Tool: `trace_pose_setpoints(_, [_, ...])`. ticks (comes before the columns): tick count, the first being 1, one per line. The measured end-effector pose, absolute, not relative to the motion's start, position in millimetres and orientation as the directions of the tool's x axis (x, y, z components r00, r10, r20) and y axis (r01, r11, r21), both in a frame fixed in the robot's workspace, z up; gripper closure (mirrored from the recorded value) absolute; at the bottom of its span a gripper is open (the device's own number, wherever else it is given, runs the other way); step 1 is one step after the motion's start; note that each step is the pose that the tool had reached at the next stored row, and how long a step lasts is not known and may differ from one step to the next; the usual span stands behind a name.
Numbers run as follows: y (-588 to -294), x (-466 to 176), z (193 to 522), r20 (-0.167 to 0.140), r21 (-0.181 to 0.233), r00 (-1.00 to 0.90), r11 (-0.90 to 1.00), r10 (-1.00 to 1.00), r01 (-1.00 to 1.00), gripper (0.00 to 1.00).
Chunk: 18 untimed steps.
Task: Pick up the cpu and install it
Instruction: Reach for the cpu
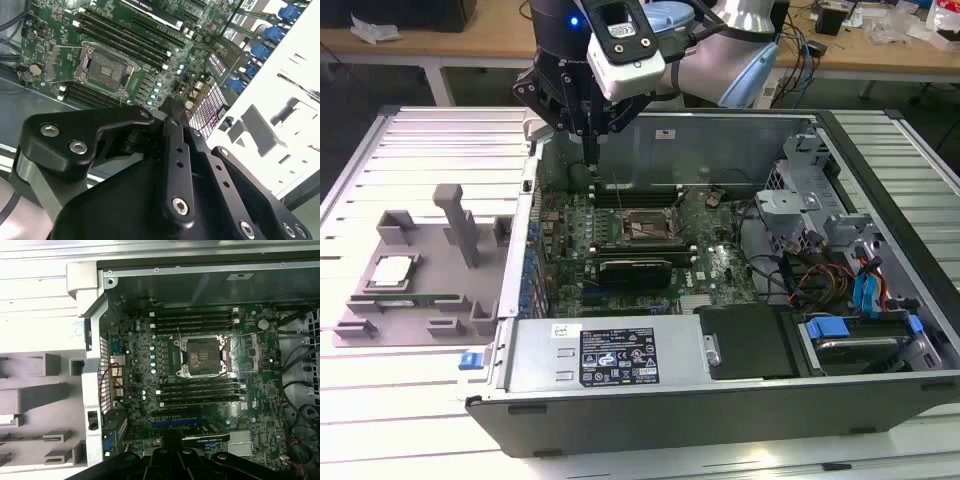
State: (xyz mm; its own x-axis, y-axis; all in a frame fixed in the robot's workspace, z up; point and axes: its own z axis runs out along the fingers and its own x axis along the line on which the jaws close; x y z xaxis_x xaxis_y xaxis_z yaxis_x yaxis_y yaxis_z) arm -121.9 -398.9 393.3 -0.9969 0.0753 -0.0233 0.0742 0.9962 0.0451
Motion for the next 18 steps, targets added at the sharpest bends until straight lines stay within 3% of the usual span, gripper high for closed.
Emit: trace_pose_setpoints(18, [-398.6, -125.7, 393.3, -0.023, 0.045, -0.997, 0.996, 0.075, 0.074, 0.89])
